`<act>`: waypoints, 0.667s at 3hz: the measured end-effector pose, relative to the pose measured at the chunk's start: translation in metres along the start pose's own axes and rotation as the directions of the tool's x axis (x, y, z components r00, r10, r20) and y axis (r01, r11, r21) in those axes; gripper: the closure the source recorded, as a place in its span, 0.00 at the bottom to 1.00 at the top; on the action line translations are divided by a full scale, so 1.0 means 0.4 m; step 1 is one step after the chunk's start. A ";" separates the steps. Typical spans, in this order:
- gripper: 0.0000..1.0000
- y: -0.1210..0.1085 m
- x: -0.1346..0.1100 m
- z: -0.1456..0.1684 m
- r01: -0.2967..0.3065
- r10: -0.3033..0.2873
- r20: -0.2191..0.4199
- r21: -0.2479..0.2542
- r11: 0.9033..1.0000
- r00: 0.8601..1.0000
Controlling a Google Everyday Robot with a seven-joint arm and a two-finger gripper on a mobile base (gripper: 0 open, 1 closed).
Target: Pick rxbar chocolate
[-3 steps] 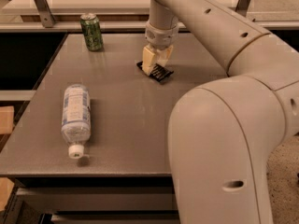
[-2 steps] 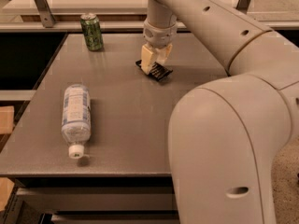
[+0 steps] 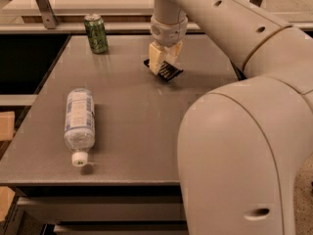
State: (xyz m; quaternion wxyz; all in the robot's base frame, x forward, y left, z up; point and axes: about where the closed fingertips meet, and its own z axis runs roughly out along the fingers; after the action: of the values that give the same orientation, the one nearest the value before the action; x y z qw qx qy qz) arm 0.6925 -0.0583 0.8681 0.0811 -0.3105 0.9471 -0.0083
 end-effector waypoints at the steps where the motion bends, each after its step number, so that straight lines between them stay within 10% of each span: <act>1: 1.00 -0.010 0.007 -0.032 -0.009 0.009 0.013 0.020 1.000 1.000; 2: 1.00 -0.018 0.016 -0.078 0.001 -0.001 0.057 0.010 1.000 0.998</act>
Offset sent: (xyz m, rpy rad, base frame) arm -0.0198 -0.0245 0.0581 0.0597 -0.0684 0.0206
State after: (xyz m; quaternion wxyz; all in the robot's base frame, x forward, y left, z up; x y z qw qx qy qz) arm 0.6868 -0.0691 0.8985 0.1098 -0.3106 0.9442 -0.0041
